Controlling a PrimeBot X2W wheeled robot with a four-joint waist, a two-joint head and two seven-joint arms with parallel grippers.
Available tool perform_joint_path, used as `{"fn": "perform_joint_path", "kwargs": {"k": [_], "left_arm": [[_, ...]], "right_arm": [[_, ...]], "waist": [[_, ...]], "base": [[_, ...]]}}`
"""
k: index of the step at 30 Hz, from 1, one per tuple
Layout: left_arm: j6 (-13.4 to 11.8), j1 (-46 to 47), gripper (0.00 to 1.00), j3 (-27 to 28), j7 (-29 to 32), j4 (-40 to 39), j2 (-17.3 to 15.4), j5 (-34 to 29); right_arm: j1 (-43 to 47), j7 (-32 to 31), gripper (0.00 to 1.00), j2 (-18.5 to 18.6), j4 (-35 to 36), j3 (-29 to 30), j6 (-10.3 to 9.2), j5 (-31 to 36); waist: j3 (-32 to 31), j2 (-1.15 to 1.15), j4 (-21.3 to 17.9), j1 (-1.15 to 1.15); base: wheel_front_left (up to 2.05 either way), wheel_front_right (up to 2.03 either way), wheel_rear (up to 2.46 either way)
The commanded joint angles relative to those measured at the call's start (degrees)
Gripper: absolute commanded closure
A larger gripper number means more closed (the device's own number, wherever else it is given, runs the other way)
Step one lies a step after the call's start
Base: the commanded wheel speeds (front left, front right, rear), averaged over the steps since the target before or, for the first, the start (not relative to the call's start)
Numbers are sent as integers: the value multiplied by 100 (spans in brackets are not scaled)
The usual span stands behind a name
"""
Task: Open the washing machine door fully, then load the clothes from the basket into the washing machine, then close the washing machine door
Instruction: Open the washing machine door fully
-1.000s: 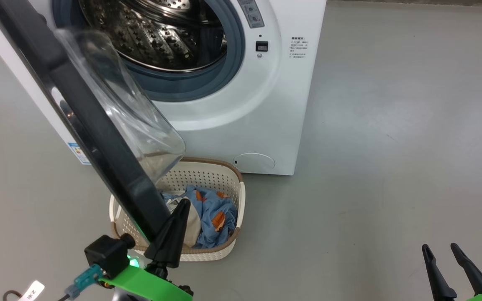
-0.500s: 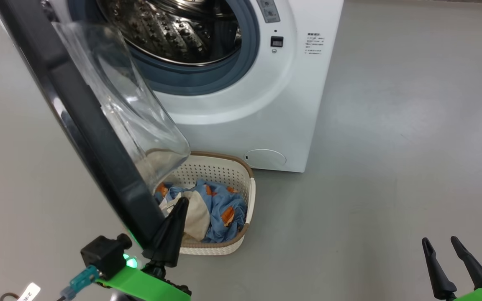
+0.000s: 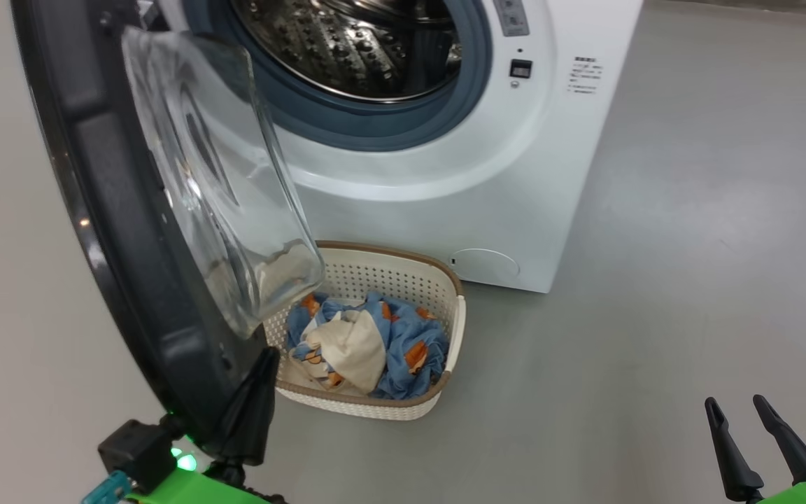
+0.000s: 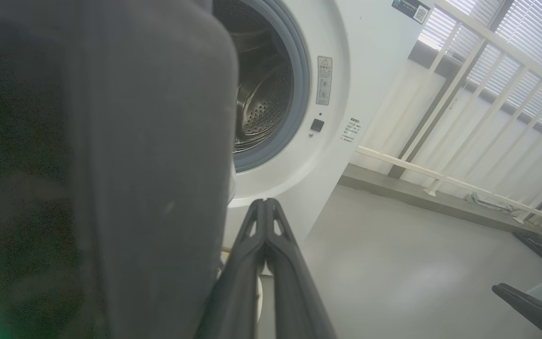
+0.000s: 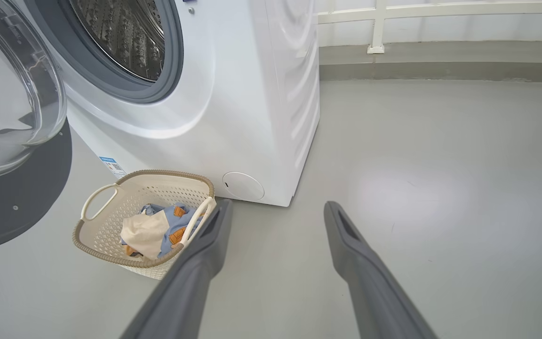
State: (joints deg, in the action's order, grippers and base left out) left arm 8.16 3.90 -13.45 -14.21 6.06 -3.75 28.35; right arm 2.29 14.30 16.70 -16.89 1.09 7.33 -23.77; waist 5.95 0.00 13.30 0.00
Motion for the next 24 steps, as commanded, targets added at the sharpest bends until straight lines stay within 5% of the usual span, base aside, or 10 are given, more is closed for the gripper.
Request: {"fn": "perform_joint_path", "kwargs": {"k": [1,24], "left_arm": [[-124,48,100,386,-78,-129,-204,-82],[-519,-25,100,1575,-79,0,-886,33]], "right_arm": [[-114,70,0,155,128,-119,16,26],[-206,70,0,201,126,-227,16,25]], "waist": [[-2,0,140,0],[155,0,446,0]], "base": [[0,0,0],[0,0,0]]}}
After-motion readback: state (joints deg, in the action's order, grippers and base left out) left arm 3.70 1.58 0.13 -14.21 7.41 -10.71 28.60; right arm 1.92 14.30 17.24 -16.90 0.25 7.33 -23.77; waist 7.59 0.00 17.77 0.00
